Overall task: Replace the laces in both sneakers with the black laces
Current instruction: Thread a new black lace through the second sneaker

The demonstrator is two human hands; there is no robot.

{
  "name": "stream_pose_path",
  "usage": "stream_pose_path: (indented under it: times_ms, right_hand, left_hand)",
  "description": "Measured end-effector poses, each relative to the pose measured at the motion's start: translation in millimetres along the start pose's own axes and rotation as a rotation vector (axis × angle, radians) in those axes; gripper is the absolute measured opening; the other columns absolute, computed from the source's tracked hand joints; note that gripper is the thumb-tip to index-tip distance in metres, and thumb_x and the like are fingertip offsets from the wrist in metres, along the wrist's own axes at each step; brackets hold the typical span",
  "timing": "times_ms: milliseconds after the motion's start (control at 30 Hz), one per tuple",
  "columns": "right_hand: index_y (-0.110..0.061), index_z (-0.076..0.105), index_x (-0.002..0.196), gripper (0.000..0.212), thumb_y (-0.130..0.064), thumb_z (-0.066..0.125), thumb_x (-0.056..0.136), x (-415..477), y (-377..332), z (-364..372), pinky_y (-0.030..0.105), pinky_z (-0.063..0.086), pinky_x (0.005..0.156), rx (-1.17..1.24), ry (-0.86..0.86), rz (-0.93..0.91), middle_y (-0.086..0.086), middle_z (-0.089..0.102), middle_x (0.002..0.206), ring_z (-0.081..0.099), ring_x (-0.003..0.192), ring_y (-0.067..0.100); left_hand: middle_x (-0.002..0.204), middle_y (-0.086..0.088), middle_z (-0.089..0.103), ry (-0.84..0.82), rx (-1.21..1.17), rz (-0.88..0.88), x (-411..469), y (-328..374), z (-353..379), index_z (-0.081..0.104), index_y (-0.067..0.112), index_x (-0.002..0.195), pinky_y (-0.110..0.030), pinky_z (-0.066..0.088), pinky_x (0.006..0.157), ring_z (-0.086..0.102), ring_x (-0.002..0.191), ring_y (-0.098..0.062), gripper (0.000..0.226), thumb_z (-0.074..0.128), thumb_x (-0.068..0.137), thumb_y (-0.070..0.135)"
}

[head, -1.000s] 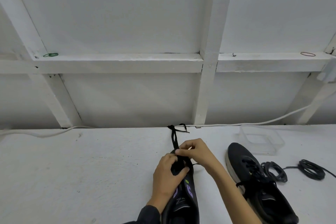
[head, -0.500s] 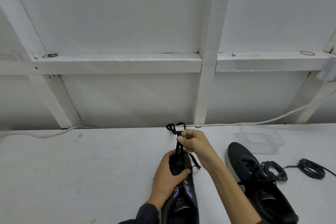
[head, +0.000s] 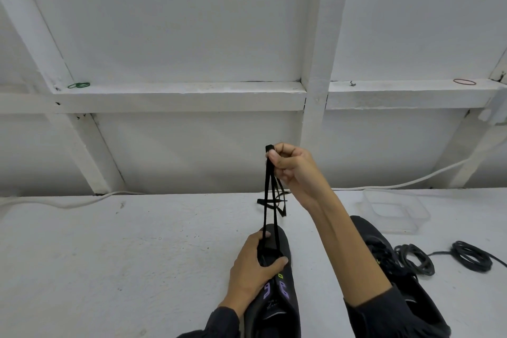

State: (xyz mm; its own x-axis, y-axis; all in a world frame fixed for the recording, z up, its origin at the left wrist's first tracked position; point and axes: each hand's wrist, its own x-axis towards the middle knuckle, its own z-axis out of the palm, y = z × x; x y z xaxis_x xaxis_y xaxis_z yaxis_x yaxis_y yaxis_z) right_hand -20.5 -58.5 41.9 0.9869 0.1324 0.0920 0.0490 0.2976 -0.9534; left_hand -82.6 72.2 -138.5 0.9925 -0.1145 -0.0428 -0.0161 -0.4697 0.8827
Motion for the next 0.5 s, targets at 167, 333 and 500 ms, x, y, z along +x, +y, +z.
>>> stream_pose_path:
  times_ms: [167,333,500]
  right_hand:
    - [-0.012,0.059,0.076,0.016,-0.004,0.062,0.09,-3,2,-4,0.022,0.028,0.059,-0.029,-0.019,0.015,0.001,0.053,0.071,0.039,0.059,0.011]
    - [-0.014,0.061,0.088,0.005,-0.011,0.062,0.093,-5,6,-12,0.02,0.031,0.052,-0.029,0.016,0.04,0.0,0.058,0.078,0.044,0.054,0.01]
    - [-0.009,0.066,0.099,0.018,-0.006,0.074,0.083,-7,10,-16,0.021,0.035,0.047,-0.195,0.105,0.005,-0.002,0.056,0.076,0.043,0.05,0.011]
  left_hand:
    - [0.117,0.026,0.056,0.003,-0.047,0.001,-2,1,0,0.048,0.04,0.115,-0.008,0.039,0.081,0.053,0.106,0.011,0.052,0.078,0.074,0.047]
    - [0.093,0.014,0.062,0.026,-0.189,0.133,-1,10,-2,0.058,0.038,0.09,-0.033,0.049,0.088,0.058,0.098,-0.008,0.026,0.077,0.073,0.037]
    - [0.112,0.014,0.064,0.008,-0.381,0.303,-3,62,-17,0.066,0.027,0.101,-0.028,0.048,0.097,0.058,0.114,-0.008,0.019,0.073,0.084,0.02]
